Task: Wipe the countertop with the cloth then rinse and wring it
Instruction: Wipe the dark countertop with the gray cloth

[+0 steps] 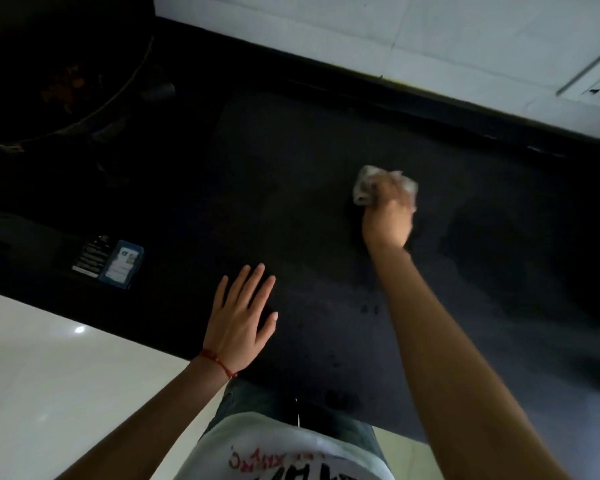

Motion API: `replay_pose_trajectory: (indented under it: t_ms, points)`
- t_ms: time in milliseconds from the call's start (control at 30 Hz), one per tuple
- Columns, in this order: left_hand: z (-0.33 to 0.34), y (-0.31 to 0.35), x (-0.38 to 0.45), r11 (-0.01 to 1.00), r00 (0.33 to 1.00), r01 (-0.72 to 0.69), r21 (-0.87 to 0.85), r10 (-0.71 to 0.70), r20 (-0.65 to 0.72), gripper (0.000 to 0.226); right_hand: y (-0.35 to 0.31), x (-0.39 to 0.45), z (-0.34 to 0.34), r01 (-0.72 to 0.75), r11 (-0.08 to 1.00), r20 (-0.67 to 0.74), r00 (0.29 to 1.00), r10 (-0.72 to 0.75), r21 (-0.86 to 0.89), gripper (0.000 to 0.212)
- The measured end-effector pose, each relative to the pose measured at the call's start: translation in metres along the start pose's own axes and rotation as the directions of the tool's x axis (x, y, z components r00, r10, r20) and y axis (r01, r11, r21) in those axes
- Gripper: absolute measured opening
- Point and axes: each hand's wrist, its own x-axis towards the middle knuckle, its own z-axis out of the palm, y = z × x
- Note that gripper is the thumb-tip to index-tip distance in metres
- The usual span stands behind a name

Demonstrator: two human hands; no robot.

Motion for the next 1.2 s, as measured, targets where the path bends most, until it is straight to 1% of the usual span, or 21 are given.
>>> replay_pose_trajectory:
  t_ms: [67,133,167,200,267,333,367,433,533,567,600,667,733,767,833,933,967,1033,1100,1133,1200]
  points:
    - [0.001,-0.001,0.001,1.000,1.000,0.000,0.018,0.000,0.003,0.056,-0.017,-0.035,0.014,0.259,0.965,0.121,0.958,-0.261,0.033,0.040]
    - [0.001,-0.001,0.001,1.000,1.000,-0.007,0.016,0.007,0.002,0.056,-0.012,-0.043,0.007,0.438,0.897,0.249,0.864,-0.437,0.053,0.040]
    - [0.002,-0.002,0.001,1.000,1.000,-0.010,0.012,0.010,-0.008,0.056,0.001,-0.032,-0.002,0.434,0.899,0.243,0.867,-0.435,0.060,0.038]
    - [0.002,-0.003,0.001,1.000,1.000,-0.013,0.009,0.013,-0.017,0.056,0.019,-0.018,-0.013,0.353,0.934,0.196,0.914,-0.356,0.047,0.036]
    - [0.003,-0.002,0.000,1.000,1.000,-0.012,0.005,0.012,-0.022,0.056,0.054,0.011,-0.036,0.064,0.998,0.057,0.996,-0.062,-0.025,0.038]
    - [0.003,-0.002,0.000,1.000,1.000,-0.005,0.005,0.005,-0.025,0.055,0.059,0.013,-0.042,-0.126,0.990,-0.048,0.991,0.123,-0.066,0.040]
    - [0.003,-0.001,0.000,1.000,1.000,-0.005,0.005,0.005,-0.025,0.055,0.044,0.001,-0.035,-0.092,0.994,-0.071,0.994,0.088,-0.055,0.036]
    - [0.003,-0.001,0.001,1.000,1.000,-0.005,0.012,0.005,-0.020,0.055,0.008,-0.038,-0.013,0.148,0.989,-0.002,0.989,-0.148,0.000,0.028]
    - [0.003,-0.002,0.000,1.000,1.000,-0.002,0.017,0.003,-0.008,0.055,0.003,-0.070,-0.005,0.439,0.898,0.257,0.865,-0.431,0.030,0.037]
    - [0.004,-0.003,0.000,1.000,1.000,-0.003,0.014,0.003,-0.012,0.055,0.018,-0.059,-0.014,0.427,0.904,0.252,0.871,-0.421,0.035,0.036]
    - [0.004,-0.003,0.000,1.000,1.000,-0.003,0.011,0.004,-0.016,0.055,0.037,-0.046,-0.024,0.336,0.941,0.204,0.920,-0.334,0.022,0.034]
    - [0.004,-0.003,0.000,1.000,1.000,0.000,0.007,0.000,-0.016,0.055,0.069,-0.020,-0.047,0.048,0.999,0.018,0.999,-0.048,-0.015,0.037]
    - [0.004,-0.002,0.000,1.000,1.000,0.001,0.001,-0.001,-0.012,0.055,0.071,-0.020,-0.050,-0.114,0.992,-0.079,0.991,0.109,-0.059,0.039]
    - [0.004,-0.001,0.000,1.000,1.000,-0.001,-0.003,0.001,-0.011,0.055,0.058,-0.034,-0.043,-0.079,0.995,-0.076,0.994,0.075,-0.059,0.037]
    - [0.004,-0.002,0.000,1.000,1.000,-0.001,-0.008,0.001,-0.009,0.055,0.031,-0.074,-0.023,0.143,0.989,0.038,0.989,-0.141,-0.035,0.036]
    - [0.004,-0.002,0.000,1.000,1.000,-0.001,-0.010,0.001,-0.007,0.055,0.038,-0.097,-0.025,0.437,0.899,0.182,0.886,-0.427,-0.018,0.039]
    - [0.004,-0.002,0.000,1.000,1.000,-0.004,-0.010,0.004,-0.009,0.055,0.051,-0.086,-0.033,0.415,0.909,0.157,0.900,-0.406,-0.027,0.038]
    - [0.004,-0.002,0.000,1.000,1.000,-0.007,-0.009,0.007,-0.011,0.055,0.074,-0.058,-0.048,0.162,0.985,0.051,0.986,-0.160,-0.054,0.039]
    - [0.003,-0.001,-0.001,1.000,1.000,-0.001,-0.006,0.001,-0.017,0.055,0.079,-0.047,-0.052,-0.054,0.997,-0.053,0.997,0.051,-0.058,0.042]
    - [0.002,-0.001,-0.001,1.000,1.000,-0.002,-0.006,0.002,-0.016,0.055,0.070,-0.055,-0.046,-0.075,0.995,-0.071,0.995,0.070,-0.065,0.042]
    - [0.001,0.000,-0.001,1.000,1.000,-0.005,-0.011,0.005,-0.013,0.055,0.047,-0.090,-0.028,0.068,0.996,-0.024,0.997,-0.069,-0.059,0.042]
